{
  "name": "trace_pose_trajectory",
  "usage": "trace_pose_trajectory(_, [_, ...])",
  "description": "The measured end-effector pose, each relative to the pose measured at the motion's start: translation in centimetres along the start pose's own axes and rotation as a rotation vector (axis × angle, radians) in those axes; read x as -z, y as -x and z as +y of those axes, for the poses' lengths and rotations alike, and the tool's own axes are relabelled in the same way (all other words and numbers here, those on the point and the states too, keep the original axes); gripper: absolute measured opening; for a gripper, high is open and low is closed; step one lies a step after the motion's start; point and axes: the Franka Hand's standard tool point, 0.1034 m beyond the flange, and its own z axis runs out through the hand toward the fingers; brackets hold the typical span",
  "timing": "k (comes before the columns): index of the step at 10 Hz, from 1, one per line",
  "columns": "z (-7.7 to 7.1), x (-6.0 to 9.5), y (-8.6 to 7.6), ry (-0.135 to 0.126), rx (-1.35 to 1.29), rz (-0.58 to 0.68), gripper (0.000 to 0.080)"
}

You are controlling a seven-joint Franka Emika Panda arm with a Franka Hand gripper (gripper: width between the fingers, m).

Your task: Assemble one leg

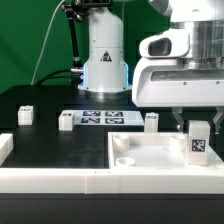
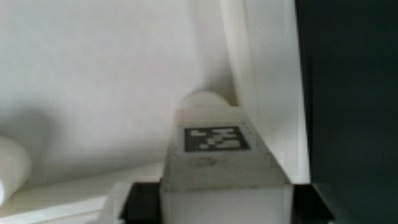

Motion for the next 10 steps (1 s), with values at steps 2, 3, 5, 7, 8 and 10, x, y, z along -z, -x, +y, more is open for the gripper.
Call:
trace_pose_trajectory(2, [0.27,-0.01,-0.15,-0.038,-0.266,0.003,0.0291])
trace_pose_trajectory(3, [0.30,-0.01,-0.17,-0.047,-0.363,0.007,0.0291])
trace_pose_trajectory(5, [0.60,0.00,-0.20,-0.088,-0.659,0.004,0.0291])
trace_pose_trajectory(7, [0.61,0.00,-0.22,-0.102,-0.850,-0.008,0.0291])
trace_pose_trajectory(8, [0.55,-0.02,-0.19,-0.103,-0.958,-0.011,0.0291])
trace_pose_trajectory(10, [0.28,-0.09,-0.10,-0.111,-1.163,-0.027,0.0291])
